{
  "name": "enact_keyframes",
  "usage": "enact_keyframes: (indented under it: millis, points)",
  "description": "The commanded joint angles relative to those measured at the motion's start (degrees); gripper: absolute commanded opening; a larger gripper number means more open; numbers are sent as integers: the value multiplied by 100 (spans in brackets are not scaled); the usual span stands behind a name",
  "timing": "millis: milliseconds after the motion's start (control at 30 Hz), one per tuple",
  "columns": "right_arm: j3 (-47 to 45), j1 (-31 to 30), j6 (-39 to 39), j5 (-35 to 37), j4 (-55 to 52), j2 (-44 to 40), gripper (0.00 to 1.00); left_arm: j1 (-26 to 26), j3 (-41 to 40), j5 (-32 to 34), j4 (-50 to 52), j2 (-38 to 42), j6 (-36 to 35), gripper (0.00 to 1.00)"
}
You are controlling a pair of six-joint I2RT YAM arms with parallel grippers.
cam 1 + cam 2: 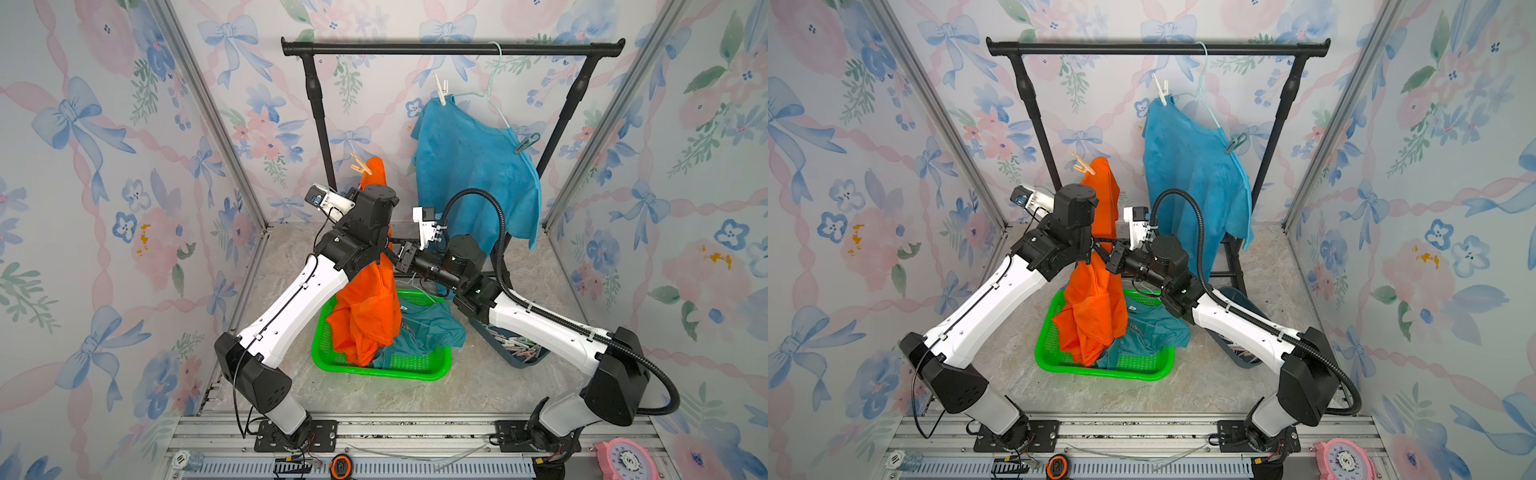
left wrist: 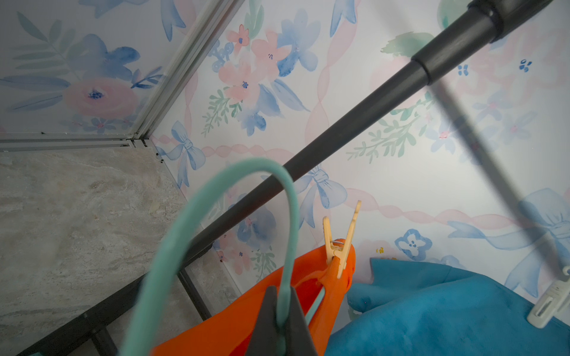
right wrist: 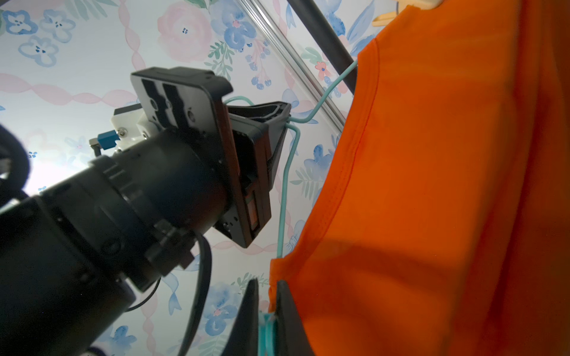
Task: Use clothespins to secure the t-shirt on both sides of the hanger
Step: Clamp the T-shirt on the hanger.
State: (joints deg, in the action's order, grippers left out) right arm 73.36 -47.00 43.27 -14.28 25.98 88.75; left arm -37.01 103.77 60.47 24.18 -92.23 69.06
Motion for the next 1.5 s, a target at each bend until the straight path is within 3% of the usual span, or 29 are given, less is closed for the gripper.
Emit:
enact_keyframes:
  millis: [0, 333, 633, 900, 1033, 1333, 1467]
  points:
    - [-74, -166, -310, 132, 40, -95, 10, -9, 197, 78, -116, -54, -1, 0]
    - [-320, -591, -706, 675, 382, -52, 14, -60, 205, 242, -96, -46, 117, 0]
    - [-417, -558, -525, 387, 642, -142, 60, -60, 113, 212, -67, -16, 146, 0]
    - [-644, -419, -294, -2, 826, -317, 81, -53, 2, 211, -63, 30, 145, 0]
    - [-977, -249, -210, -207, 1021, -542, 100, -18, -95, 198, -60, 96, 60, 0]
    - [-1750, 589, -73, -814, 1371, -1317, 96, 159, -736, -147, -101, 593, 40, 0]
    - [-1717, 1053, -394, -1136, 665, -1819, 96, 144, -916, -361, -178, 805, -500, 0]
